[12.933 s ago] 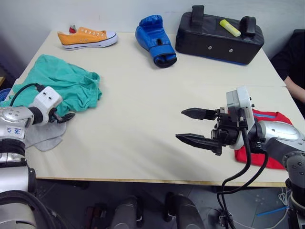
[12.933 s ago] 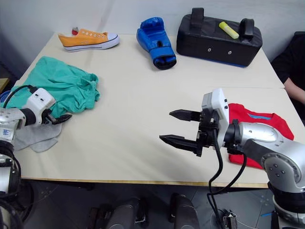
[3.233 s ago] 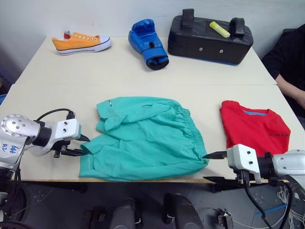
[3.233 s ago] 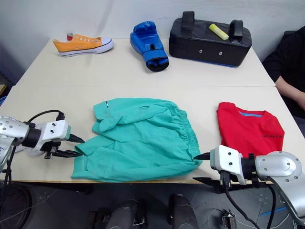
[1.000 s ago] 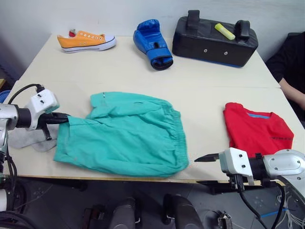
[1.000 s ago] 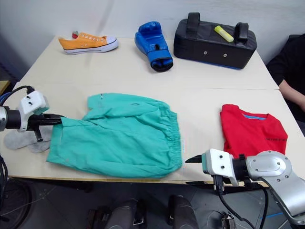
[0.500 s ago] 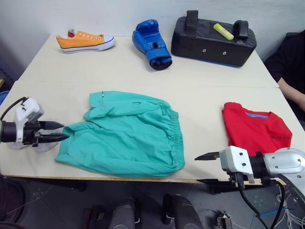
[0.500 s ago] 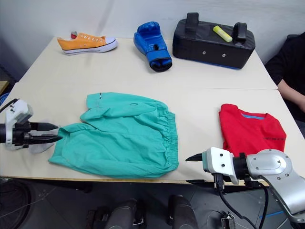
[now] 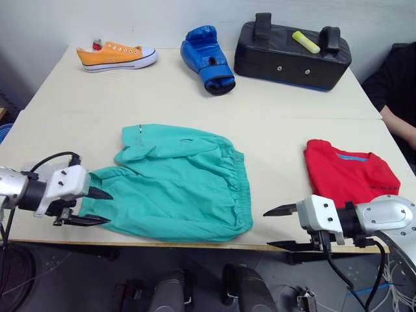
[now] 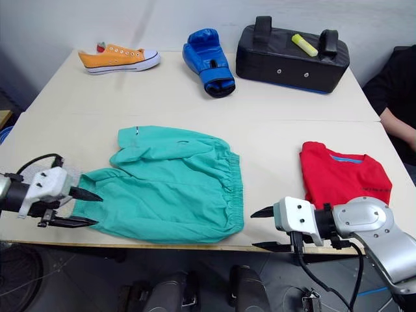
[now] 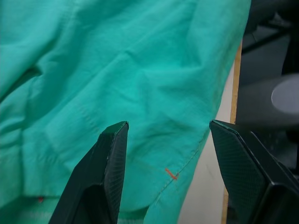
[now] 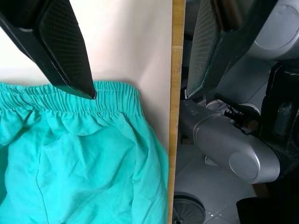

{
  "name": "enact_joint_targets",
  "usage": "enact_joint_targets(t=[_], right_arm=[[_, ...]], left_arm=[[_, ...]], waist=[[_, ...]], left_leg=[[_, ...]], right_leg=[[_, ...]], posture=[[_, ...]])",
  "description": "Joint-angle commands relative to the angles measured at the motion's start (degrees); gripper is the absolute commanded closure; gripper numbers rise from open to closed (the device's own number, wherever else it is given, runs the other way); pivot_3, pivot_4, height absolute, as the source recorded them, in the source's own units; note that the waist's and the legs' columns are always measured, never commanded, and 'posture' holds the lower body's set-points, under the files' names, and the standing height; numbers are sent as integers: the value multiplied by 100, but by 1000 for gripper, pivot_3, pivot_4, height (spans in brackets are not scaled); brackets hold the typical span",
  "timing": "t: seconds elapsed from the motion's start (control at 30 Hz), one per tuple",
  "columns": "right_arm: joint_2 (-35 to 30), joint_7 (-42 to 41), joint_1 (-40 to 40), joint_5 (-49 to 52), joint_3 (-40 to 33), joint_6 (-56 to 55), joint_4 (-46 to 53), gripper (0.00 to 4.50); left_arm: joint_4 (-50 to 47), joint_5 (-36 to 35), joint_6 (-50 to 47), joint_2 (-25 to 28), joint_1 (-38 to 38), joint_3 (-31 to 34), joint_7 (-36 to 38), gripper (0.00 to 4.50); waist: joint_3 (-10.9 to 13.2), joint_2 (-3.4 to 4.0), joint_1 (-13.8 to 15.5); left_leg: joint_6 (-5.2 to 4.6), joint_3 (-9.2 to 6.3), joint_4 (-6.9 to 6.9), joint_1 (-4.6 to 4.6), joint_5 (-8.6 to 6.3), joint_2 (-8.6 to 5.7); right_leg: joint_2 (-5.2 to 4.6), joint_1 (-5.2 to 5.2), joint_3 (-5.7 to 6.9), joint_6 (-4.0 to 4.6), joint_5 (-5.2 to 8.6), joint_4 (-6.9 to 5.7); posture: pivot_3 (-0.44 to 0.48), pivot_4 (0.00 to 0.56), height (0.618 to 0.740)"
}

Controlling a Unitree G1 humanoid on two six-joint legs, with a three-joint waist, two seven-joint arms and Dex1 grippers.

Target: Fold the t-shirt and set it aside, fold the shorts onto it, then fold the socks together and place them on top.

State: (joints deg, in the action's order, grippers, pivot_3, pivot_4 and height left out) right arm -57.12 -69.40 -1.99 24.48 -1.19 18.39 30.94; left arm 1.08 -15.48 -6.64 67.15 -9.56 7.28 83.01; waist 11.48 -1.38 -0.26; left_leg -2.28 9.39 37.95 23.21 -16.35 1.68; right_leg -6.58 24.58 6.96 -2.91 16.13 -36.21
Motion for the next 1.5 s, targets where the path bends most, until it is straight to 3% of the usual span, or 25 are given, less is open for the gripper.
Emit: enact_joint_targets(t=[0.03,0.23,0.47,0.57,0.8,0.93,1.03,1.27,1.5], right_arm=[[83,10,-95,39,83,-48,96,1405],[316,134,-475,-101,446,-18,57,1405],[598,279,-759,-350,810,-75,-106,1405],[703,291,-786,-512,979,-180,-186,1405],[914,382,-891,-1116,1395,-713,-577,1405],[1147,498,-995,-1386,1567,-885,-880,1405],[1232,496,-998,-1380,1592,-866,-982,1996],[1122,497,-866,-1156,1264,-759,-822,4317],[451,164,-273,479,73,416,191,4456]], left_arm=[[125,152,387,7,-125,-170,122,1591],[422,546,1085,-116,-314,-569,64,1591],[677,570,1157,-148,-421,-638,96,1591],[651,446,1054,-117,-341,-549,164,2193],[501,342,901,-58,-140,-438,202,4446],[392,222,718,-23,-72,-352,224,4478],[298,97,503,22,-94,-282,252,4500],[-162,-525,-546,295,-94,-28,504,4500],[-452,-1311,-1735,683,-250,200,717,4500]], waist=[[0,0,8],[0,0,9],[0,-1,6],[0,0,4],[-1,-1,-2],[-1,-1,-1],[-1,-2,-1],[-1,-1,-1],[0,-1,16]], left_leg=[[-1,0,0,0,-1,0],[-5,3,0,1,-2,0],[-8,2,2,2,-2,-1],[-10,3,2,3,-1,-1],[-10,5,5,3,1,-1],[-8,4,5,2,2,0],[-7,4,8,2,3,0],[-7,4,9,2,4,0],[-10,2,10,2,5,0]], right_leg=[[0,0,0,0,0,0],[0,0,0,-1,-1,2],[0,-1,2,-2,-1,3],[0,0,3,-2,-1,2],[3,-1,4,-3,-2,-1],[4,0,4,-3,-2,-6],[4,0,4,-3,-2,-8],[4,-1,3,-3,-2,-10],[5,-3,3,-4,-1,-12]], posture=[[0,150,740],[0,150,740],[0,150,740],[0,150,740],[0,150,740],[0,150,740],[0,150,740],[0,150,740],[0,150,740]])
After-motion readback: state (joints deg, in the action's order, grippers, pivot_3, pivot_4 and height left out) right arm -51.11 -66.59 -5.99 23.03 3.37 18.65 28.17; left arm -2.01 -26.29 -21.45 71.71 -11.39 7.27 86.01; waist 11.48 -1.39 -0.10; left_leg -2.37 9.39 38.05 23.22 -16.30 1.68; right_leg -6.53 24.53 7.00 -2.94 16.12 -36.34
